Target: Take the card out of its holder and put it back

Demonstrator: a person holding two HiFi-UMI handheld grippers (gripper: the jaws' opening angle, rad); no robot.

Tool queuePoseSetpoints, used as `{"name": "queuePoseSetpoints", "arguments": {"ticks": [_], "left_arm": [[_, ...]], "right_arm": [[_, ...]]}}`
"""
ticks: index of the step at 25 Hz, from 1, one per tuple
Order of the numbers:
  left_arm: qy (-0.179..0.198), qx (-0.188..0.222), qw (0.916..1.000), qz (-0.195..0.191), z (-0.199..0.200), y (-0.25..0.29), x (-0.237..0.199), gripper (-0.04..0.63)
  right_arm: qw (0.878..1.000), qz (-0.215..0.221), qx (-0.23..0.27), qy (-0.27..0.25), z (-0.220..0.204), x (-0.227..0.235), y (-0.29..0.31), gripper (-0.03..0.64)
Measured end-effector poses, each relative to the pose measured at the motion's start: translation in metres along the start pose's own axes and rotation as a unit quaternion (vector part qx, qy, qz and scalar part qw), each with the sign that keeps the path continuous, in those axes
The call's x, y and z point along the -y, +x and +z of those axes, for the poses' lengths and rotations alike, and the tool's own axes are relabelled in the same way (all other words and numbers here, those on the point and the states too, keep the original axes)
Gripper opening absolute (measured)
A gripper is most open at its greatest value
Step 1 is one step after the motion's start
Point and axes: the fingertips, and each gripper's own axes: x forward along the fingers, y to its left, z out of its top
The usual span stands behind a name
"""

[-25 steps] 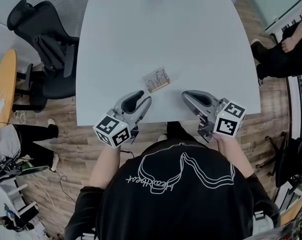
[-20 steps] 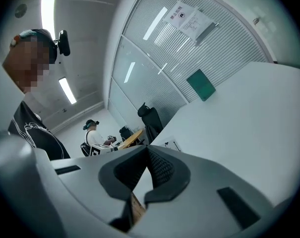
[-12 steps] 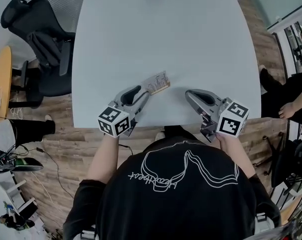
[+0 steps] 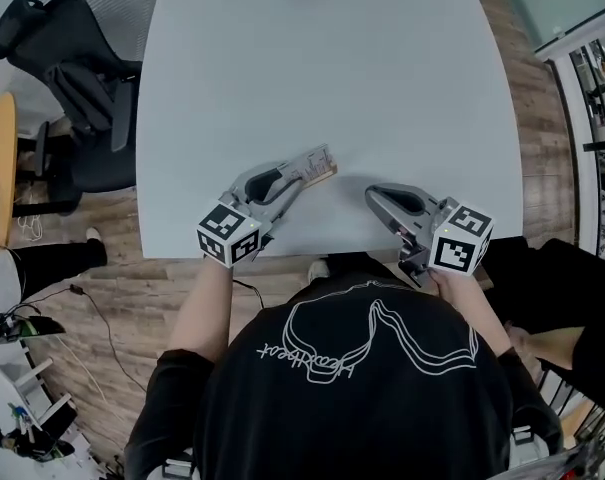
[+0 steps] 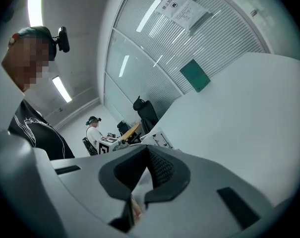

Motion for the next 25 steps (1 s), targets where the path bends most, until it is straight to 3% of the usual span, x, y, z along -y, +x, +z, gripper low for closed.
{"name": "queuePoseSetpoints", "arguments": {"ticks": [11,25], "left_arm": [[0.002,0.017,0.9991,-0.038,0.005,0.008,0.003,0.141],[0.027,0.019,0.9986,-0.041,0.01,0.006,-0.001,0.044]], "right_arm": [[1.0,-0.004,-0.005,0.009,-0.007,0.005,0.0,0.009],[1.0,-0.004,-0.018,0.003,-0.014,0.006,0.002,0.009]]}}
